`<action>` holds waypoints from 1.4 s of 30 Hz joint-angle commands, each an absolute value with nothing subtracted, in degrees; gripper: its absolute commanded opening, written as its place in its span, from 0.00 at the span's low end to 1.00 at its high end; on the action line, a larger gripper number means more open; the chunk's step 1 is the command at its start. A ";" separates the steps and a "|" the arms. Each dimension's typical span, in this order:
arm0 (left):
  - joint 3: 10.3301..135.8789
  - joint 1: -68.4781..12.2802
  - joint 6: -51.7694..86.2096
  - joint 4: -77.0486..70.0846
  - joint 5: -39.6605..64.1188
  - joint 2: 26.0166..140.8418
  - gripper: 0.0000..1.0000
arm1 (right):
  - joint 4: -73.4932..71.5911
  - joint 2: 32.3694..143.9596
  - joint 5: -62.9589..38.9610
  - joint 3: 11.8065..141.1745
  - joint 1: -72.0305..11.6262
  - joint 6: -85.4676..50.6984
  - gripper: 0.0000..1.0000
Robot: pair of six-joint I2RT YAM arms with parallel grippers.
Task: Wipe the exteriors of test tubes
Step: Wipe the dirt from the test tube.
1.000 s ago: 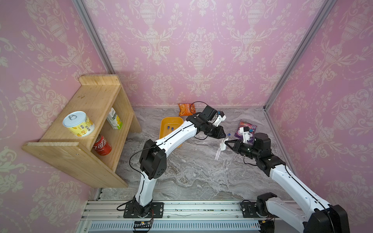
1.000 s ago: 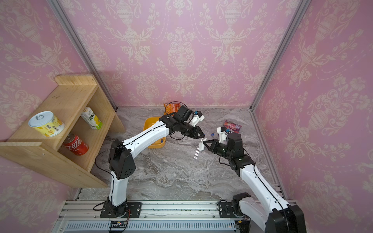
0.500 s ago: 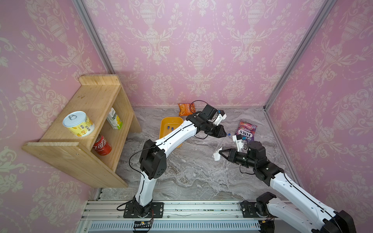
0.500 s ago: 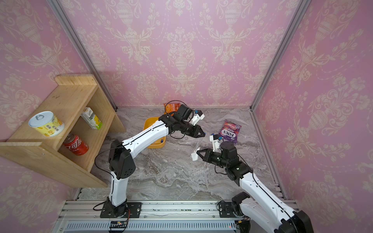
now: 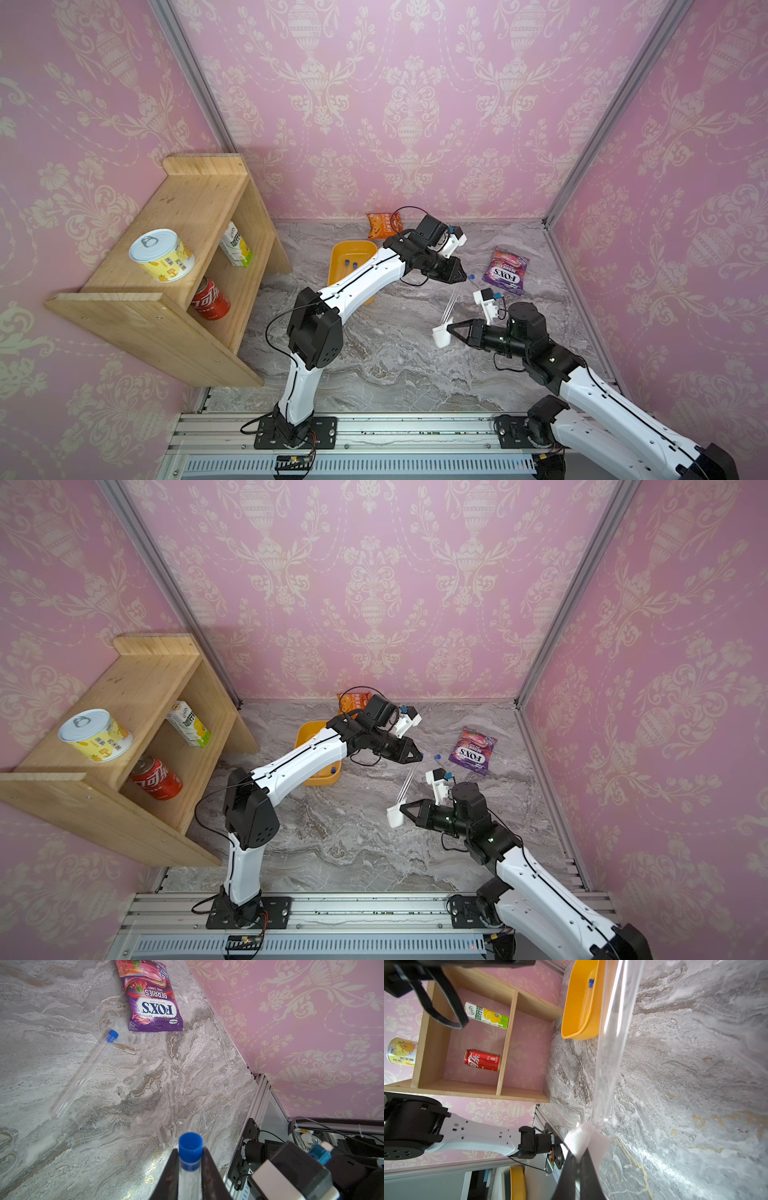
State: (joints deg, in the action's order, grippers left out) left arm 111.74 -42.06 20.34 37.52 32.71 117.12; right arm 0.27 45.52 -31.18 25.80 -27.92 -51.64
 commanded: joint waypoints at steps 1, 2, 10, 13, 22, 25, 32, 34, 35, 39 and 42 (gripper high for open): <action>113.29 -41.99 20.59 38.33 33.59 118.39 0.20 | -2.70 46.67 -35.16 28.41 -28.39 -50.98 0.00; 113.37 -42.01 20.48 38.47 33.57 118.32 0.20 | -4.19 47.75 -36.74 28.91 -28.44 -51.42 0.00; 113.47 -41.93 20.55 38.47 33.75 118.22 0.20 | 8.79 47.50 -28.57 34.42 -28.82 -43.43 0.00; 113.47 -41.97 20.54 38.52 33.75 118.21 0.20 | 10.97 48.13 -24.72 35.01 -28.81 -41.58 0.00; 113.55 -41.97 20.44 38.84 33.75 118.09 0.20 | 10.83 49.73 -18.91 35.93 -28.79 -37.70 0.00; 113.47 -41.95 20.47 38.76 33.88 118.04 0.20 | 12.44 50.01 -16.20 37.49 -28.76 -35.62 0.00; 113.38 -41.98 20.53 38.76 34.01 117.94 0.20 | 14.97 53.17 -12.31 42.45 -28.16 -30.48 0.00; 113.47 -41.93 20.49 38.76 34.01 117.86 0.20 | 15.12 54.70 -12.22 43.76 -27.14 -29.83 0.00; 113.42 -41.99 20.50 38.82 34.01 117.86 0.20 | 15.01 55.18 -12.22 44.13 -26.55 -29.67 0.00; 113.29 -41.98 20.31 39.09 33.93 117.53 0.20 | 15.07 56.94 -11.96 45.74 -23.28 -29.19 0.00; 113.29 -41.93 19.83 39.60 33.59 117.35 0.20 | 15.25 57.39 -12.43 46.47 -20.30 -29.09 0.00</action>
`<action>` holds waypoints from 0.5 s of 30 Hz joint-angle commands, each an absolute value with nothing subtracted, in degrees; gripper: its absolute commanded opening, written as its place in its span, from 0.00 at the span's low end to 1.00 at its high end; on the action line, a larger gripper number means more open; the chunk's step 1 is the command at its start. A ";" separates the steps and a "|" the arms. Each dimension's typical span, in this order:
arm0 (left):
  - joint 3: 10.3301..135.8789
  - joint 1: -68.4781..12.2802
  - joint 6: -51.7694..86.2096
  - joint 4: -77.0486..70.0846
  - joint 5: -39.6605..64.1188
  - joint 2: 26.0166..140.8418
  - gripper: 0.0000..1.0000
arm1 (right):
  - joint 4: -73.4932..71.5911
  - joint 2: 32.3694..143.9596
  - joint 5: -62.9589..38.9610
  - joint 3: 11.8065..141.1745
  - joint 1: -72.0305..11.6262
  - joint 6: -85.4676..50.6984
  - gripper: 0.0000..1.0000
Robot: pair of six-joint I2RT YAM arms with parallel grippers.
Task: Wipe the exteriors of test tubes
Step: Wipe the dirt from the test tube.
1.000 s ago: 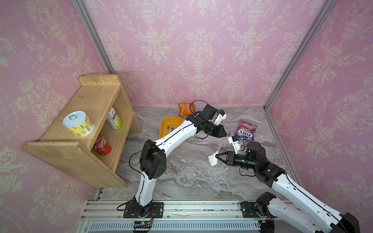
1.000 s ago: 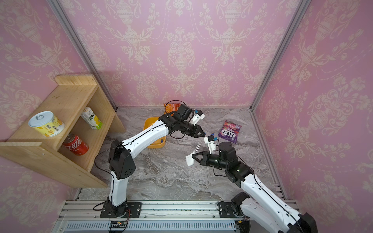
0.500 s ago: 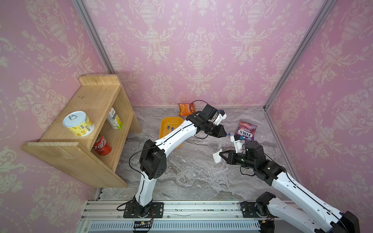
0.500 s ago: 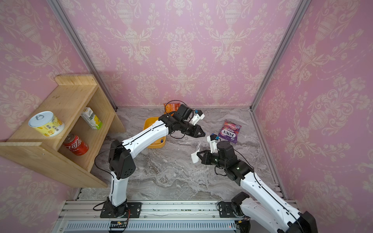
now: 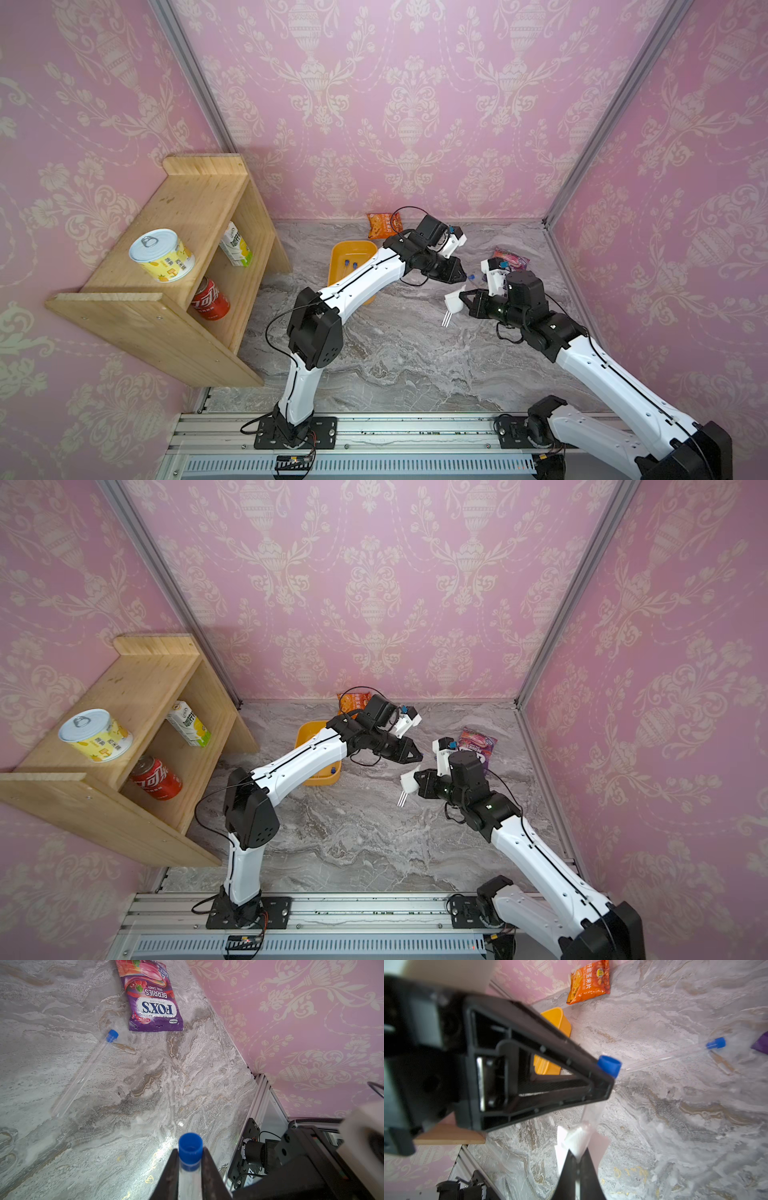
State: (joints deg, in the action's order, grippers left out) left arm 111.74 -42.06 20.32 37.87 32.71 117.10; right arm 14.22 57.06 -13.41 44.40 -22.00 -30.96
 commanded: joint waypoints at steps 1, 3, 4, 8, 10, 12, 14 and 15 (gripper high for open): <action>113.29 -41.87 19.69 39.77 33.49 117.33 0.20 | 15.33 57.36 -12.57 46.62 -19.45 -28.92 0.00; 113.23 -41.91 19.52 40.03 33.49 117.25 0.20 | 15.65 57.17 -12.44 46.91 -18.10 -28.68 0.00; 113.14 -41.75 19.56 39.99 33.49 117.16 0.20 | 16.01 57.09 -12.20 47.08 -17.37 -28.49 0.00; 112.86 -41.75 19.41 40.15 33.52 116.92 0.20 | 16.34 56.69 -11.72 47.38 -14.69 -28.12 0.00; 112.60 -41.63 19.35 40.17 33.33 116.65 0.20 | 16.86 56.67 -10.59 47.72 -13.28 -28.12 0.00; 112.14 -41.48 19.33 40.08 33.22 116.22 0.20 | 18.09 56.69 -8.66 48.10 -12.04 -28.30 0.00; 111.40 -41.11 19.16 40.00 33.05 115.63 0.20 | 18.47 56.57 -8.21 48.01 -10.56 -28.23 0.00; 110.75 -40.92 19.16 39.91 32.96 115.28 0.20 | 18.33 56.50 -8.91 47.78 -9.85 -28.24 0.00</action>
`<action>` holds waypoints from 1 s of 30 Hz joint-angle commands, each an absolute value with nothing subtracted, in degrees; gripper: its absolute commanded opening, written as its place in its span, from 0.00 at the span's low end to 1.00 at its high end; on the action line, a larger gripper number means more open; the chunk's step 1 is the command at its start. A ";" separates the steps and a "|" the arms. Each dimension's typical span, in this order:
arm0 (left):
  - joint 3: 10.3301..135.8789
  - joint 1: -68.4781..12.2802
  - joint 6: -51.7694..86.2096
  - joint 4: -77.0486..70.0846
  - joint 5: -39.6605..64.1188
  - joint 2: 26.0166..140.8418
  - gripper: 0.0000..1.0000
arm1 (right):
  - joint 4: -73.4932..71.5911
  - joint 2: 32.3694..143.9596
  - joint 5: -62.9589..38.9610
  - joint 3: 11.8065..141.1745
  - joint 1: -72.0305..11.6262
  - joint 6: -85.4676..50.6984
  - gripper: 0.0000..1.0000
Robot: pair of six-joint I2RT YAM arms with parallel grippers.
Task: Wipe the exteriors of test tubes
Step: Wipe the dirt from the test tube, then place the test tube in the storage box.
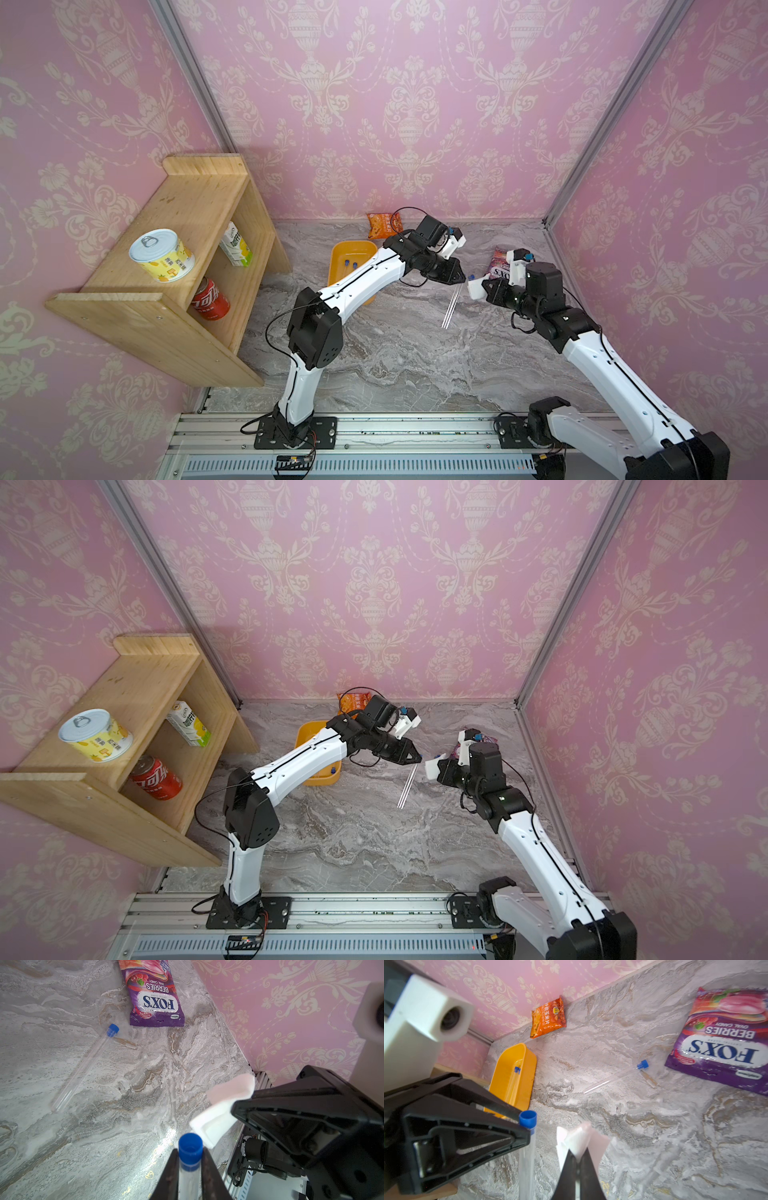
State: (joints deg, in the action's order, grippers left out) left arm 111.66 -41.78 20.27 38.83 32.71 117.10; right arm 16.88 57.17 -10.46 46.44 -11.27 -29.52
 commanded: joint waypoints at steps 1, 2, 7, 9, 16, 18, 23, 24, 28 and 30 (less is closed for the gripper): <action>110.15 -40.71 19.16 39.75 33.02 115.00 0.20 | 18.10 56.35 -9.72 47.52 -9.36 -28.28 0.00; 109.41 -40.48 19.17 39.60 33.05 114.62 0.20 | 17.92 56.36 -10.54 47.30 -8.97 -28.16 0.00; 105.83 -38.80 19.40 38.41 33.11 112.73 0.20 | 17.34 57.45 -13.84 46.09 -8.59 -28.11 0.00; 104.74 -37.62 19.46 38.23 33.55 112.21 0.20 | 16.64 58.23 -15.63 45.55 -8.54 -28.50 0.00; 101.93 -32.40 18.99 38.97 34.45 109.99 0.20 | 15.39 61.64 -18.95 46.33 -8.55 -28.87 0.00; 101.81 -30.36 18.47 39.90 34.72 109.78 0.20 | 15.31 63.69 -19.94 47.45 -8.53 -28.70 0.00; 104.20 -24.54 16.05 44.39 35.08 110.75 0.20 | 15.21 68.91 -22.70 50.89 -8.53 -27.87 0.00; 105.10 -23.34 15.29 45.51 35.01 111.23 0.21 | 15.15 69.91 -23.03 51.59 -8.62 -27.69 0.00; 109.53 -18.29 13.08 49.81 34.51 113.62 0.20 | 14.66 73.17 -24.44 53.41 -8.50 -27.59 0.00; 111.98 -16.08 12.21 51.47 33.66 114.71 0.20 | 14.04 75.02 -25.28 54.08 -8.54 -27.60 0.00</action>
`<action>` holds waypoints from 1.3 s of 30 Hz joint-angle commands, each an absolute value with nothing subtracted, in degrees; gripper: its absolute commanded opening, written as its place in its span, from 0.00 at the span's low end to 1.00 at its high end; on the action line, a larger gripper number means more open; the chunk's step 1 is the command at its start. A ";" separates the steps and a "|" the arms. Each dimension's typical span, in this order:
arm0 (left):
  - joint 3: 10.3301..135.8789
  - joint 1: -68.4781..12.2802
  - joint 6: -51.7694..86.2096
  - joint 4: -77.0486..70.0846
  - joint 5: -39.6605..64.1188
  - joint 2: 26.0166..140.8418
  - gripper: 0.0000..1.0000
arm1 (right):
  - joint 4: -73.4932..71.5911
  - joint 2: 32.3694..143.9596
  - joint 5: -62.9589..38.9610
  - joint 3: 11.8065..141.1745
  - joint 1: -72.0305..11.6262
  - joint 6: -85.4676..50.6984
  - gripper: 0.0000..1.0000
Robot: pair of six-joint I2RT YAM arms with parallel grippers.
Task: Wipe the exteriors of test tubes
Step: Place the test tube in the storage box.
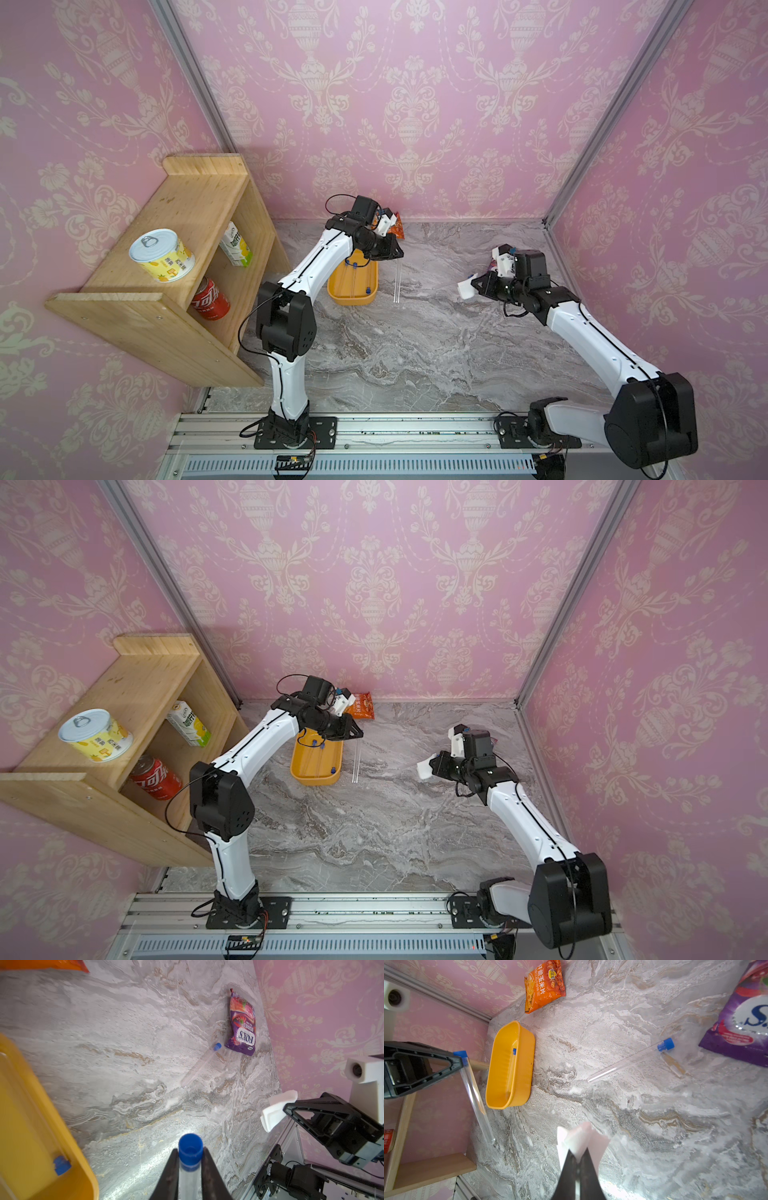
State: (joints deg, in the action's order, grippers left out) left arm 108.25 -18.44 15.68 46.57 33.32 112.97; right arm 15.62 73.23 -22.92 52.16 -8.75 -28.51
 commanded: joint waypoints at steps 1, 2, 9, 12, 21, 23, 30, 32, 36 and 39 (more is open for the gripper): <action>113.23 -15.14 11.82 52.28 33.20 115.30 0.21 | 13.91 75.83 -25.57 54.43 -8.56 -27.59 0.00; 114.86 -13.97 11.48 53.48 32.98 116.22 0.20 | 13.68 76.91 -26.11 54.78 -8.55 -27.67 0.00; 131.02 -10.08 5.71 65.67 24.98 125.87 0.20 | 11.75 81.67 -28.38 56.40 -8.50 -27.90 0.00; 137.87 -8.78 4.92 69.07 24.54 130.49 0.20 | 10.57 82.89 -29.29 56.17 -8.53 -28.26 0.00; 147.94 -7.39 3.25 74.08 20.01 139.82 0.20 | 9.45 84.46 -30.32 55.11 -8.10 -28.32 0.00; 147.54 -7.27 3.25 73.68 19.47 140.55 0.21 | 9.43 84.41 -30.50 55.11 -8.04 -28.30 0.00; 146.24 -7.23 4.63 70.96 20.29 143.50 0.21 | 9.71 84.23 -30.67 54.93 -7.87 -28.25 0.00; 145.43 -7.29 4.96 70.16 20.32 144.11 0.21 | 10.09 84.10 -30.67 54.84 -7.89 -28.12 0.00; 142.96 -7.29 5.36 68.25 20.46 144.12 0.21 | 10.57 83.75 -30.59 54.76 -7.65 -27.77 0.00; 141.20 -7.30 5.62 67.09 20.69 143.71 0.20 | 10.48 83.69 -30.94 54.76 -7.50 -27.99 0.00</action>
